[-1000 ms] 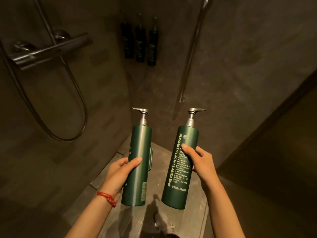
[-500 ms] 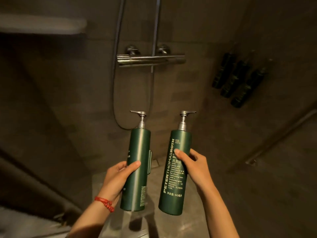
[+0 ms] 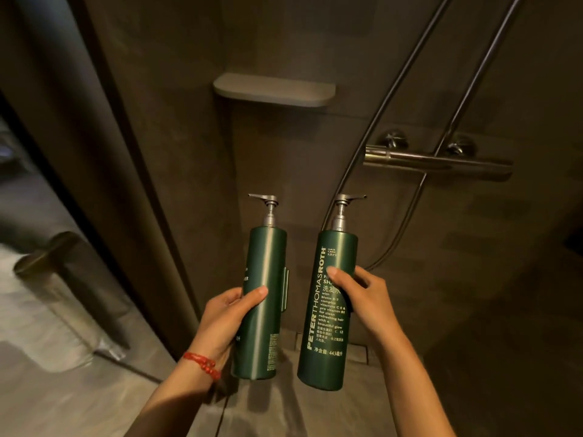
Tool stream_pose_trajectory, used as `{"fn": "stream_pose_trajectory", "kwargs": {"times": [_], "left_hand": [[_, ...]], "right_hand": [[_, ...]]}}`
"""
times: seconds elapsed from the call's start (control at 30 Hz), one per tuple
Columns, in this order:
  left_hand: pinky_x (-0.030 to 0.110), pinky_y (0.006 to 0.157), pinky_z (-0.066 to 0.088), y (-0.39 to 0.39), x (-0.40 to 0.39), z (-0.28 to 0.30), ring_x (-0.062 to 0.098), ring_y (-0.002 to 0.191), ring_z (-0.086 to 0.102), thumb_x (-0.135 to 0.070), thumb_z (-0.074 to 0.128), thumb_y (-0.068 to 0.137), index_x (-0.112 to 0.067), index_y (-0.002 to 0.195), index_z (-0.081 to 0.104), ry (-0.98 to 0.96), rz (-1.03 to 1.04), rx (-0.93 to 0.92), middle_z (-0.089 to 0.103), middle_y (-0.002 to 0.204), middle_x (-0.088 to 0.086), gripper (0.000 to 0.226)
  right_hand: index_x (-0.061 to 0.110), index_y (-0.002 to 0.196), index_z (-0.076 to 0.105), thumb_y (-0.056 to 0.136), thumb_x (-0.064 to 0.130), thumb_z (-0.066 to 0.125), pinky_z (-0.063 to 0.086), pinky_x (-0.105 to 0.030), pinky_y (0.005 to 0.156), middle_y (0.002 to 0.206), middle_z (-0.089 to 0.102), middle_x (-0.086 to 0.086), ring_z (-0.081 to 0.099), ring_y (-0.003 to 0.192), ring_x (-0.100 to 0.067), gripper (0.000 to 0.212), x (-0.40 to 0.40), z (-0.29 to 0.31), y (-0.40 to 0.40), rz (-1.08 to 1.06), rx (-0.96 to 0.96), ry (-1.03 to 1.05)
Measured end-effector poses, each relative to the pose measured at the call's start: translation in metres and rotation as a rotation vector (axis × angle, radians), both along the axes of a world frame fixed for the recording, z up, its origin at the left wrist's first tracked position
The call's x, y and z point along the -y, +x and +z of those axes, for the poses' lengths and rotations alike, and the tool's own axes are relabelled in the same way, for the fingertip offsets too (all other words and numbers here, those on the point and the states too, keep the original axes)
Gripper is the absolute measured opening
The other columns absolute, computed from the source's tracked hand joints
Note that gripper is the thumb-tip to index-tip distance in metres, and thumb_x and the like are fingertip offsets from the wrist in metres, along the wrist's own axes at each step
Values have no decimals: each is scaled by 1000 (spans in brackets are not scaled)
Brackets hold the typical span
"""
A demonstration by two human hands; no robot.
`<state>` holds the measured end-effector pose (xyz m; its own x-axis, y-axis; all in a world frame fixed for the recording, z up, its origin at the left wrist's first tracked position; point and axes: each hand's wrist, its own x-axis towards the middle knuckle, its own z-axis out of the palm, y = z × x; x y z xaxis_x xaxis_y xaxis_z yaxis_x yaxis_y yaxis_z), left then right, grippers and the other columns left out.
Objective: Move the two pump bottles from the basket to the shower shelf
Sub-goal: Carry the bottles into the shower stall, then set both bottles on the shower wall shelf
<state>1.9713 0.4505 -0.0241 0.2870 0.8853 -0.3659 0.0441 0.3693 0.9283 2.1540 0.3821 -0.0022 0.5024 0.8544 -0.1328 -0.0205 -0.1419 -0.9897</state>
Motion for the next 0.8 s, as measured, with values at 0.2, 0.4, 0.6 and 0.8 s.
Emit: {"fn": "stream_pose_trajectory", "kwargs": {"times": [0.2,0.4,0.6,0.8], "left_hand": [[16,44,49,14,-41,34,6,50,64,-24,69,70,-10,80,66,104,13,75,70,54,-3,17],[14,45,49,27,-79,71,3,51,64,-23,68,71,-8,85,65,232,-20,136,70,58,-3,21],[13,47,51,35,-114,110,1,55,65,-26,68,69,-11,88,63,372,-50,196,67,79,4,25],[12,47,50,41,-144,144,-1,56,65,-25,67,70,-15,87,62,501,-46,269,67,81,3,21]], "right_hand": [[19,83,68,77,21,67,47,-9,54,74,68,3,64,60,1,7,-40,43,15,23,74,127],[20,85,67,77,21,67,46,-9,53,73,68,5,64,59,2,8,-75,83,27,19,136,226],[19,86,66,77,24,65,46,-8,53,75,68,6,65,62,1,10,-105,121,30,22,200,321],[22,86,64,77,25,65,45,-7,51,76,67,6,64,60,4,9,-127,152,28,5,251,413]]}}
